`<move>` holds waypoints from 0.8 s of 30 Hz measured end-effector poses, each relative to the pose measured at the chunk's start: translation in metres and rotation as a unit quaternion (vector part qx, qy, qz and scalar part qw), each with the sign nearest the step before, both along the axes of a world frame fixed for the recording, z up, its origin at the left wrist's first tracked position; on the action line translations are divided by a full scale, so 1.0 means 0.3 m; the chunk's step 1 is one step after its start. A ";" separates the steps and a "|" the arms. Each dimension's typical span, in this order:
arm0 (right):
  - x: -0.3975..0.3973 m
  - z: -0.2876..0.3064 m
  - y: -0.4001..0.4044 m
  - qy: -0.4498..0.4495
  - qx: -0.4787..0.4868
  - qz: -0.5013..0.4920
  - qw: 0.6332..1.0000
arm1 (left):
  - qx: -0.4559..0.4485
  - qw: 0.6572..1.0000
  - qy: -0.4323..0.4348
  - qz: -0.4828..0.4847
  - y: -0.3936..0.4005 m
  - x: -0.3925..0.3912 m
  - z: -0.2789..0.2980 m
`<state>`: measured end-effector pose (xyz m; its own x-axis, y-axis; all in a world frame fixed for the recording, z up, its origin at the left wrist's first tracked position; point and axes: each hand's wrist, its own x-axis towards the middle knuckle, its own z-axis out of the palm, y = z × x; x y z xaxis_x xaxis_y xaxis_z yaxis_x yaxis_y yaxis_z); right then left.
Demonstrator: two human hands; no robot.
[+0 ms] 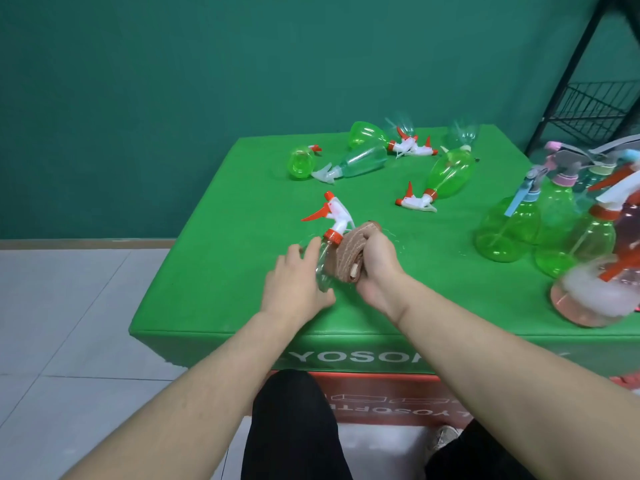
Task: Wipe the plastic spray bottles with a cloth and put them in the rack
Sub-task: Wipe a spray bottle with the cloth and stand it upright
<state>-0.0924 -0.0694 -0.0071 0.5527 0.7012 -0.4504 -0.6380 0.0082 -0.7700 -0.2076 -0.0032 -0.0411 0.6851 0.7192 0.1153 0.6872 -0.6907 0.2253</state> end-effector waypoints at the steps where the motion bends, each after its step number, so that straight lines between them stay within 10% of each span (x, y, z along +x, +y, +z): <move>1: 0.002 -0.007 0.009 -0.017 -0.011 0.000 1.000 | 0.007 1.000 0.009 -0.005 -0.007 0.004 -0.004; 6: 0.008 -0.047 0.061 -0.229 -0.138 0.059 0.962 | 0.005 1.000 0.016 -0.004 -0.008 0.021 -0.015; 11: 0.024 -0.063 0.015 -0.557 -0.236 0.146 0.783 | -0.010 1.000 -0.002 -0.004 0.012 0.014 -0.015; 16: 0.035 -0.051 -0.056 -0.621 -0.201 0.207 0.729 | -0.062 0.997 -0.046 0.006 0.027 0.014 0.001; 24: 0.018 -0.060 -0.086 -0.421 -0.158 0.172 0.876 | -0.296 0.913 -0.264 0.091 0.064 -0.020 0.012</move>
<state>-0.0870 -0.0951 -0.0253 0.5621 0.8060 -0.1855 0.2358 -0.3711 -0.8981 -0.2135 0.0159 -0.0374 0.5092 0.8592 -0.0500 0.4656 -0.2262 0.8556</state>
